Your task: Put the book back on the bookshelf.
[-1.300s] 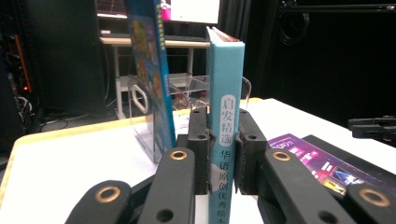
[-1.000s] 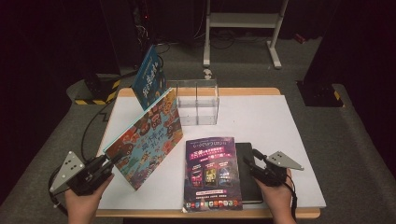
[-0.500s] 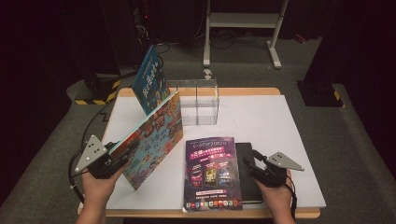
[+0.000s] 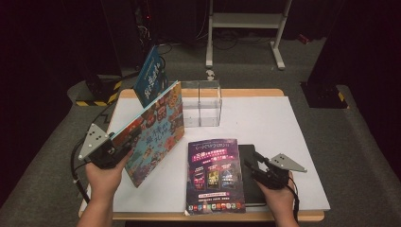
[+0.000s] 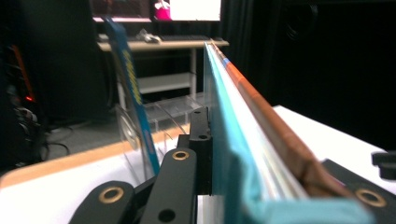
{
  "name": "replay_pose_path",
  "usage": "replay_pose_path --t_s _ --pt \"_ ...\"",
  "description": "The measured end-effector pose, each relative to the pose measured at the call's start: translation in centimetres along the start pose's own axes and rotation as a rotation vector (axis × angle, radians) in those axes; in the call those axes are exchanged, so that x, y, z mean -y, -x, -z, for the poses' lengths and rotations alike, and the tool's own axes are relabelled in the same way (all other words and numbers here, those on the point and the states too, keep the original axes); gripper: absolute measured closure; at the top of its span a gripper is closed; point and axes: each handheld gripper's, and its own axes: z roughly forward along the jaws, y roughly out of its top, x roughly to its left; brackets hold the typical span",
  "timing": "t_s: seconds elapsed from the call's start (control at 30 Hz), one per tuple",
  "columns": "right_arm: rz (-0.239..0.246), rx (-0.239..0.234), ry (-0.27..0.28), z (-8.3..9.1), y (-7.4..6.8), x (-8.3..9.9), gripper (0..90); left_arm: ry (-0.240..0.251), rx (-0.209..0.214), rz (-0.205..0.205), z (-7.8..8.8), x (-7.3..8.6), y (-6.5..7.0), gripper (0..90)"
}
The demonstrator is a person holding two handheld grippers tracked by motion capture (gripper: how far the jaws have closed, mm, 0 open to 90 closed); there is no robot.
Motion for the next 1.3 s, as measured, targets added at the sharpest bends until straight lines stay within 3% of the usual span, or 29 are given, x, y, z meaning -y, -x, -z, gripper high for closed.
replay_pose_path --t_s 0.17,0.37,0.6,0.9,1.3 --pt "-0.009 -0.004 0.006 0.0 0.1 -0.1 52.0 0.018 -0.056 0.008 0.3 -0.4 -0.2 80.9" --pt "-0.018 -0.006 0.016 0.2 0.2 -0.2 52.2 0.016 -0.109 0.024 -0.6 -0.2 -0.5 80.9" --pt "-0.022 -0.010 0.021 0.3 0.2 -0.3 52.3 0.016 -0.130 0.018 -3.0 -0.4 -0.2 80.8" --pt "-0.036 -0.023 0.033 0.5 0.1 -0.4 52.4 0.026 -0.188 0.012 -6.5 -0.8 0.2 80.8" --pt "-0.050 -0.038 0.046 0.7 0.2 -0.5 52.6 0.045 -0.270 0.036 -10.3 -0.3 0.3 80.8"
